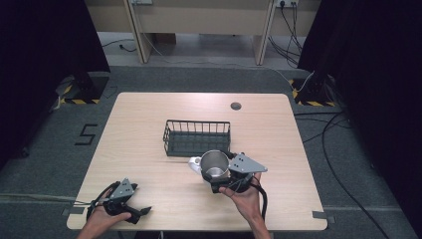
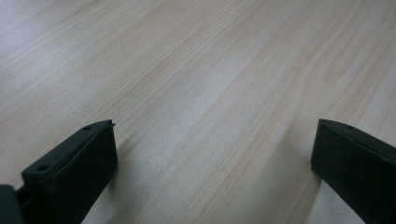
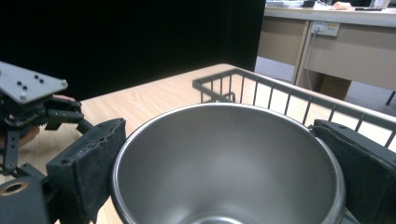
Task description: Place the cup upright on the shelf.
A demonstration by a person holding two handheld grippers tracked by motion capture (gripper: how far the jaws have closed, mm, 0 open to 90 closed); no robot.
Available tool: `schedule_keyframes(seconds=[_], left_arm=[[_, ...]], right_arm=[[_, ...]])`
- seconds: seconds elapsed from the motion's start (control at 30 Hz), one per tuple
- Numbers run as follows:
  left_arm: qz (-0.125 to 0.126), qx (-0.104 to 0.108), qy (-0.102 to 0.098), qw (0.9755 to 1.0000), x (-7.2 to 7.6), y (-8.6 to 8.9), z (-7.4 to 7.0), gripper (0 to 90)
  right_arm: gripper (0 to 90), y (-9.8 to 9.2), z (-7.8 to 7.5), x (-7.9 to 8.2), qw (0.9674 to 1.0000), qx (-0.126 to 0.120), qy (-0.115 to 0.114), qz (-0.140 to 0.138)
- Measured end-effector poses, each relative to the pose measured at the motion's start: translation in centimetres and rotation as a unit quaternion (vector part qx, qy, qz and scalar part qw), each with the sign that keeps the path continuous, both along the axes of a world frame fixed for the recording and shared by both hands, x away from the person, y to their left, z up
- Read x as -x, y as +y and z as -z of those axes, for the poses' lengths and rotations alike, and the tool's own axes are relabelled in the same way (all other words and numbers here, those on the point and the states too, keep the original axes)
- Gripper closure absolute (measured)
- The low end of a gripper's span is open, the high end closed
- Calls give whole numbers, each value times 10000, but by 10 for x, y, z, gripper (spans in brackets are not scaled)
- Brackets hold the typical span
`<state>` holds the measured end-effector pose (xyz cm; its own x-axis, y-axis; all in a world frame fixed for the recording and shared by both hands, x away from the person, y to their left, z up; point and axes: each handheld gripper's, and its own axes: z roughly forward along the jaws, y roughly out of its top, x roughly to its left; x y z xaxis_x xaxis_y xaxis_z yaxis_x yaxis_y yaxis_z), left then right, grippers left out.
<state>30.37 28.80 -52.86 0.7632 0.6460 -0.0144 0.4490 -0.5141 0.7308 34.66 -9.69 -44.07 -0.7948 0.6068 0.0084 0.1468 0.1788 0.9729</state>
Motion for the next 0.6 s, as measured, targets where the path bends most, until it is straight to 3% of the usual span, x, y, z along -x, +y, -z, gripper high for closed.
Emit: schedule_keyframes(seconds=[0.6], left_arm=[[5,-6,-5,10000,0,0,0,0]], right_arm=[[62,-3,-48,-33,9998,-128,-63,-133]])
